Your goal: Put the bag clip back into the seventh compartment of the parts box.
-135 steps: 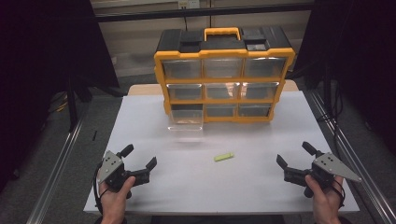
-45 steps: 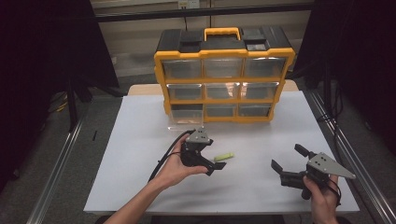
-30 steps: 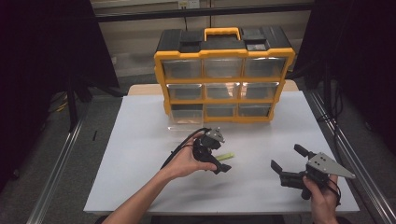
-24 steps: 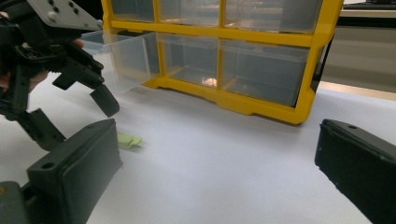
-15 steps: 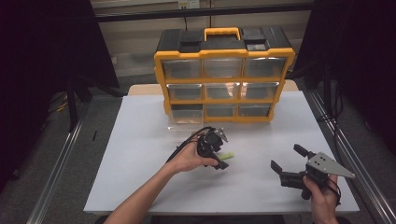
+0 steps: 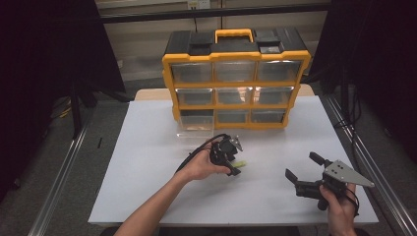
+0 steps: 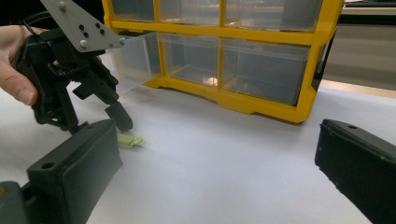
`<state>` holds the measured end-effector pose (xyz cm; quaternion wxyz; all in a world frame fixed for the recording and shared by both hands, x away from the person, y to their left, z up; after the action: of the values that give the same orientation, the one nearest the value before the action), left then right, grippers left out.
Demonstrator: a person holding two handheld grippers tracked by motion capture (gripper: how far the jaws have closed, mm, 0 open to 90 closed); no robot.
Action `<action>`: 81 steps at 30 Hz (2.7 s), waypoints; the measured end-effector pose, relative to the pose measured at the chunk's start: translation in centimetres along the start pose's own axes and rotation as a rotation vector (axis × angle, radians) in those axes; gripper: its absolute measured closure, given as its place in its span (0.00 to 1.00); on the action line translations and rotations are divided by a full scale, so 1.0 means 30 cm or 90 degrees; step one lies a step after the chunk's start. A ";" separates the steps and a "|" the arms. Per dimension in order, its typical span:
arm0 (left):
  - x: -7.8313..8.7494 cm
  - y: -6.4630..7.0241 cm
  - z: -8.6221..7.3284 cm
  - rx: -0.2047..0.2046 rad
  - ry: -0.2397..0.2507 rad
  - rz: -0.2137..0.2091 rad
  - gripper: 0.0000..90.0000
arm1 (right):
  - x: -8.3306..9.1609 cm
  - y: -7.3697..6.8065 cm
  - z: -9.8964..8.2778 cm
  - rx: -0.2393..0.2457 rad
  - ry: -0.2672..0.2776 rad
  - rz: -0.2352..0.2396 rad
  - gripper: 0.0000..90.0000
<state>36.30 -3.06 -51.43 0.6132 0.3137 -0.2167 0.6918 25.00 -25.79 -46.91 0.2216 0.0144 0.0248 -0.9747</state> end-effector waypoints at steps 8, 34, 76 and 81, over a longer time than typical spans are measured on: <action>0.001 -0.011 -0.001 -0.003 0.000 0.010 0.62 | -0.002 -0.001 -0.001 0.002 -0.001 0.000 0.00; -0.002 -0.016 0.011 0.007 -0.007 0.026 0.87 | -0.002 0.000 -0.003 0.001 -0.005 0.001 0.00; 0.164 0.052 0.124 -0.007 0.168 0.016 0.87 | 0.004 0.006 0.000 -0.004 0.001 -0.001 0.00; 0.193 0.062 0.131 -0.015 0.175 0.020 0.87 | 0.006 -0.002 0.003 0.001 0.002 0.007 0.00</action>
<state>34.85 -1.92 -44.42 0.6297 0.2053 -0.1440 0.7352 24.83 -25.82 -46.82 0.2270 0.0166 0.0243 -0.9735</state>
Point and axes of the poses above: each handheld gripper's, and its own axes: x roughly backward along the jaws, z roughly out of its top, y roughly to its right, the point moved 6 cm from there along -x, roughly forward along the jaws, and after that the axes turned 15 degrees about y, right-handed, at the moved point
